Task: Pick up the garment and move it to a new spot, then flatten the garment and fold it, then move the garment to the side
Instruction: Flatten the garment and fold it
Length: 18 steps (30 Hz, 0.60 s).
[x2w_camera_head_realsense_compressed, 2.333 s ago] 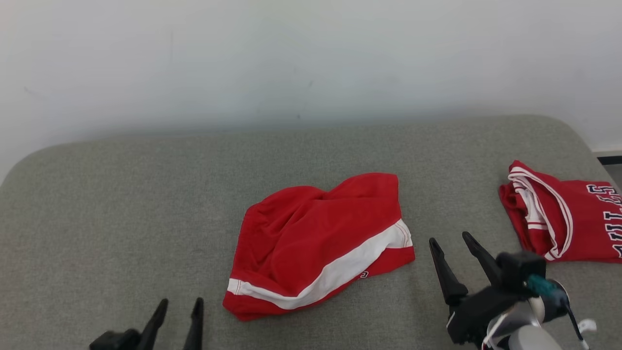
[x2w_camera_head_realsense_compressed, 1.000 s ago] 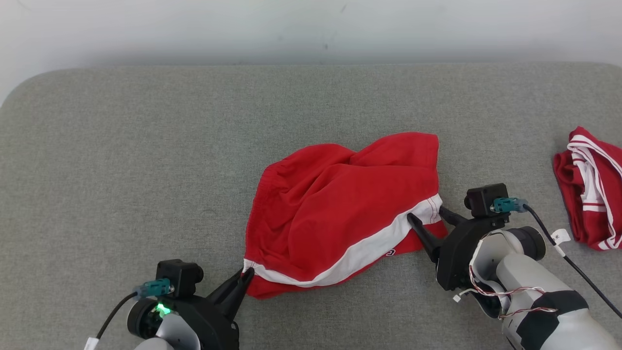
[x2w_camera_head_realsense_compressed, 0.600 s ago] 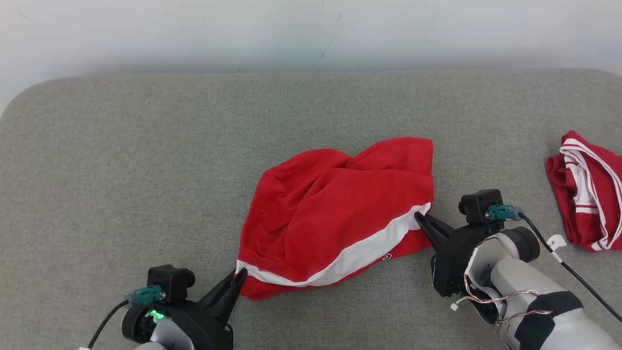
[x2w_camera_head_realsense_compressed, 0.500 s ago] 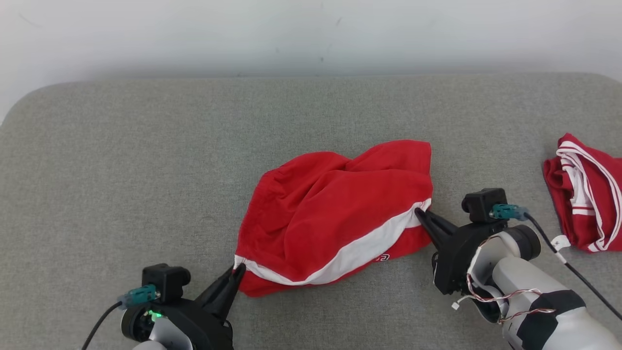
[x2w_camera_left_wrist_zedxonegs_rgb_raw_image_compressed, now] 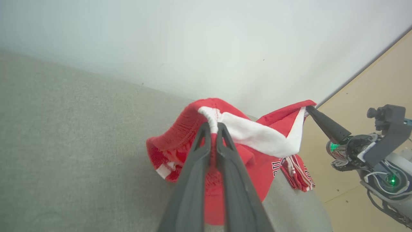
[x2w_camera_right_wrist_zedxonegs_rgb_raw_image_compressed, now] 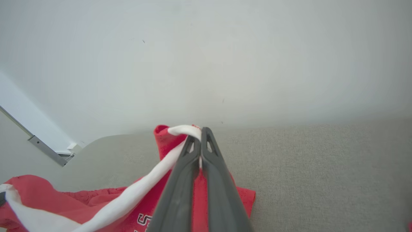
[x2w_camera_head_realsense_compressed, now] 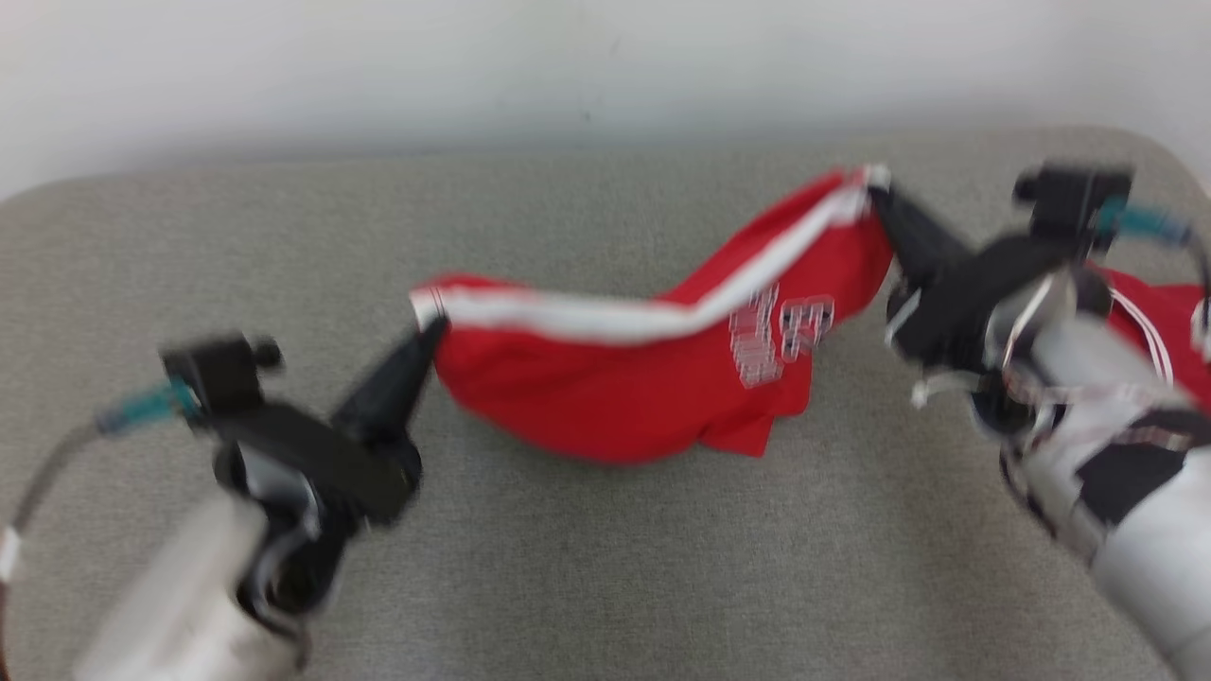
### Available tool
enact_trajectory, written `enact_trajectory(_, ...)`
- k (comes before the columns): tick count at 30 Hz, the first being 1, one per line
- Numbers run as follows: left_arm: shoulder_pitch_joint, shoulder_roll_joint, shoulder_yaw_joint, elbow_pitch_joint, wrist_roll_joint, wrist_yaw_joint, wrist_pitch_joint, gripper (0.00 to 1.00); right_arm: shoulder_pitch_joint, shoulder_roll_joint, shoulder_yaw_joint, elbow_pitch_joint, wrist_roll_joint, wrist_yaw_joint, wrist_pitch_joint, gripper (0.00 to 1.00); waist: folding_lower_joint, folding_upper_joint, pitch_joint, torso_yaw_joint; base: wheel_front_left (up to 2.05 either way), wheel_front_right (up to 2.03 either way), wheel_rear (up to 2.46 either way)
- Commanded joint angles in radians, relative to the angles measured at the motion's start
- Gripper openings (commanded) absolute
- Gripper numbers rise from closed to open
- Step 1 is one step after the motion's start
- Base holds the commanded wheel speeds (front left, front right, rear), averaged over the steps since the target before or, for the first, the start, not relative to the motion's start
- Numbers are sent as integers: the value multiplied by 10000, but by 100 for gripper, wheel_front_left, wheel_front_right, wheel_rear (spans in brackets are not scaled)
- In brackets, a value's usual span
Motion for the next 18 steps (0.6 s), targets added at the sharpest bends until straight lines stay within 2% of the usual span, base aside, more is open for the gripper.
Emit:
enact_trajectory(1,-587,126,210,-80,-298,7,190,0,-583,91,-190,-16,176,-27,144,0,1,0,824,-475,0,0,0)
enact_trajectory(6,-2888,194,1043,243,-931,95,762,0,-2843,489,-875,671,196,-27,560,0,1,0,2301,-955,0,0,0)
enact_trajectory(10,-4920,106,1565,606,-1123,278,1005,0,-4858,791,-1324,1514,-243,-27,273,0,1,0,3401,-1180,0,0,0)
enact_trajectory(18,-8167,6,2455,1256,-452,514,-381,0,-8118,1116,-2732,2595,-1234,-30,-1622,0,1,0,4710,-1259,0,0,0)
